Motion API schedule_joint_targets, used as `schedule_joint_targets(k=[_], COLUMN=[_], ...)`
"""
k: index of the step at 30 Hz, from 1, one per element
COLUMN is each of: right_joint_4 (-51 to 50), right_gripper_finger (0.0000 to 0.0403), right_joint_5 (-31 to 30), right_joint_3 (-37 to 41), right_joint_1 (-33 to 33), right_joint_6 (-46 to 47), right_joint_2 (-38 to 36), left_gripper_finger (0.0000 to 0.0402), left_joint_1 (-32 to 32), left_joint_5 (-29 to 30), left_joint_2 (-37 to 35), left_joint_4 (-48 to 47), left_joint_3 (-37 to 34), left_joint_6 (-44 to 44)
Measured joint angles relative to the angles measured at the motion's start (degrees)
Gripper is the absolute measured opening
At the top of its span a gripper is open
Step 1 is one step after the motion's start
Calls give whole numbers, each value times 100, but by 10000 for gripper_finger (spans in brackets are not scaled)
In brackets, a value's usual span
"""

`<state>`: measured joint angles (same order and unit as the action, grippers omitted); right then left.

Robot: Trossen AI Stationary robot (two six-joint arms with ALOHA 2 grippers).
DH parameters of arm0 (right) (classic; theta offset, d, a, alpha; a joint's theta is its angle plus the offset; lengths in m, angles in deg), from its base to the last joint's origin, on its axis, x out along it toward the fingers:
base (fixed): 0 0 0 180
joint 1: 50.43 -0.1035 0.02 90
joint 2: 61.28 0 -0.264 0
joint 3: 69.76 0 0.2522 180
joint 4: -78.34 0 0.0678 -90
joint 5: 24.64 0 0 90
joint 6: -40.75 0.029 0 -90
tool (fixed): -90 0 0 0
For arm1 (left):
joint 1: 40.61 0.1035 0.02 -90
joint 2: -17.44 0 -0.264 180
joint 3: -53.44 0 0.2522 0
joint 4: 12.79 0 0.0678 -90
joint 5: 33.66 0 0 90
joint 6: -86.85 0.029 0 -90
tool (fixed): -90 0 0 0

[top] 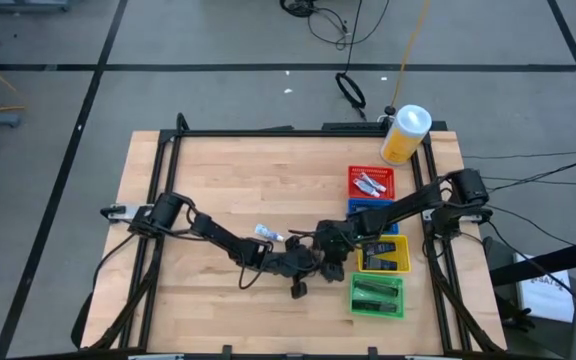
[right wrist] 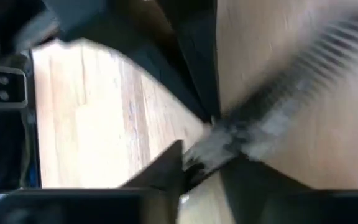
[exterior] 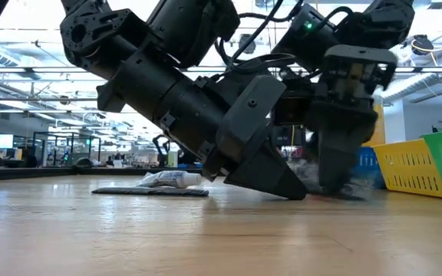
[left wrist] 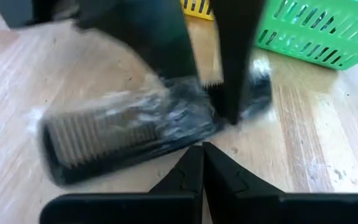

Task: Pick & Place Travel size toiletries
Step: Put the black comb into the green bin

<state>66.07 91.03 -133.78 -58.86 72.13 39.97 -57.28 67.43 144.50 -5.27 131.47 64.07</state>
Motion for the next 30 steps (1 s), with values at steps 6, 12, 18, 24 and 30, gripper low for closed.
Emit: schedule_joint_targets(k=[6,12,18,24,30], right_joint_4=[-715,-1686,-2778,-2978,-3023], right_gripper_finger=[14,7,6,8,9], right_joint_5=[-828,-1229,-1068,-1637,-1706], right_joint_3=[5,-11,-15,-2,2], right_joint_1=[5,-76,-1104,-2445,-2932], right_joint_6=[-150,107,775,1410,1795], right_joint_2=[-601,-1987,-3179,-3079,-2473], left_gripper_finger=[24,26,26,26,26], left_joint_1=[-78,-120,-135,-182,-325], left_joint_5=[6,-178,-269,-83,554], left_joint_2=[7,-51,-353,-848,-1663], left_joint_4=[40,75,-383,-1095,-1943], left_joint_3=[-4,-17,-13,-33,-42], left_joint_6=[212,363,425,648,774])
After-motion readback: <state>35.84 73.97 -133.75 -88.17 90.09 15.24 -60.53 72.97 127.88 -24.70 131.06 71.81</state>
